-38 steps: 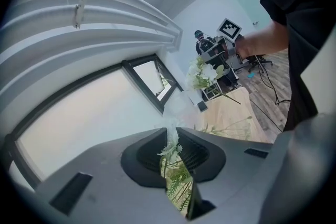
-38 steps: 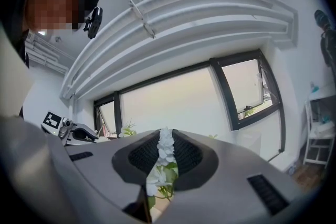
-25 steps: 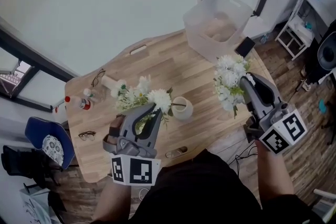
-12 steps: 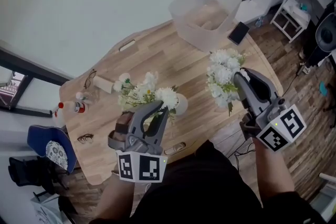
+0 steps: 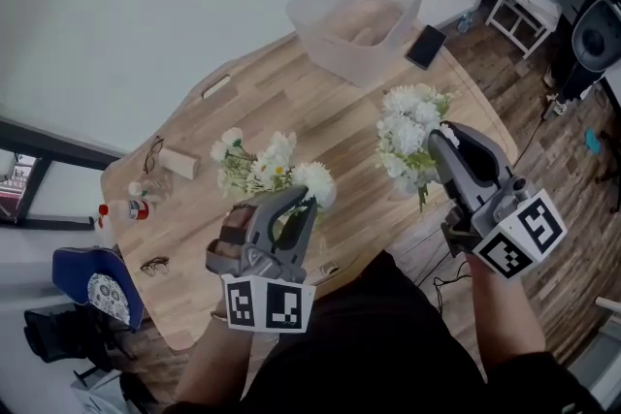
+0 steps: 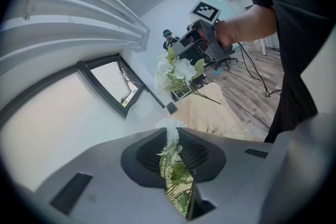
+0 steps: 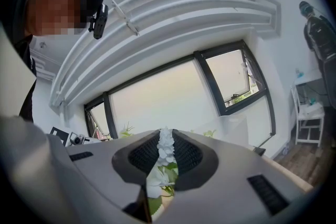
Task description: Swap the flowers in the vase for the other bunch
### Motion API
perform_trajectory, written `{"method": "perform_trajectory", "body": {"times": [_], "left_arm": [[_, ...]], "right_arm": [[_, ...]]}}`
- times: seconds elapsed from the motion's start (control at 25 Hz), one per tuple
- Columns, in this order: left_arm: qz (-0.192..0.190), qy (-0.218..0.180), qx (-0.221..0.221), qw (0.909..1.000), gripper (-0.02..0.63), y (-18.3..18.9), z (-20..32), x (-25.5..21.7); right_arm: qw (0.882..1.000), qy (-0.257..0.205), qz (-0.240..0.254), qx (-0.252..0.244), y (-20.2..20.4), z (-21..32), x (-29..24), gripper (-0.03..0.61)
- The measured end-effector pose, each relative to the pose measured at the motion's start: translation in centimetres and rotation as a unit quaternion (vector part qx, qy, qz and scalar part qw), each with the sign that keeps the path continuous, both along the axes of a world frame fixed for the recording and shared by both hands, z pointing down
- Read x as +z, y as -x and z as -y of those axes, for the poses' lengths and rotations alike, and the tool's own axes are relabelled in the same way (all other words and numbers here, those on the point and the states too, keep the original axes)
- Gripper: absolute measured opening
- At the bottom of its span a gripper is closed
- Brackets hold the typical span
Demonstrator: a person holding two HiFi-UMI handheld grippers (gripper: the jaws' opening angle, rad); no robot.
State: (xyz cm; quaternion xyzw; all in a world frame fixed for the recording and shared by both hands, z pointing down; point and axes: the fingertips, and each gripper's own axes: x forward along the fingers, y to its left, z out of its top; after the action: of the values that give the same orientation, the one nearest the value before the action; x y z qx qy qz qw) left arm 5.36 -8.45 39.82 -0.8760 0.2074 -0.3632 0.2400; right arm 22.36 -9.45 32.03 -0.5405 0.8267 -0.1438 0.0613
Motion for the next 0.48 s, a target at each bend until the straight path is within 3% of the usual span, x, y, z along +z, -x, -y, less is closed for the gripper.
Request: {"method": "perform_trajectory", "body": {"times": [0.28, 0.48], "left_arm": [[-0.008, 0.024, 0.014, 0.9996, 0.052, -1.1, -0.6, 1.5], [-0.015, 0.006, 0.003, 0.9999, 0.058, -1.8, -0.1, 1.3]], "right_arm": [[1.0, 0.009, 0.005, 0.007, -0.3, -0.1, 0.7, 0.081], [1.0, 0.01, 0.007, 0.006, -0.1, -0.1, 0.6, 0.081]]}}
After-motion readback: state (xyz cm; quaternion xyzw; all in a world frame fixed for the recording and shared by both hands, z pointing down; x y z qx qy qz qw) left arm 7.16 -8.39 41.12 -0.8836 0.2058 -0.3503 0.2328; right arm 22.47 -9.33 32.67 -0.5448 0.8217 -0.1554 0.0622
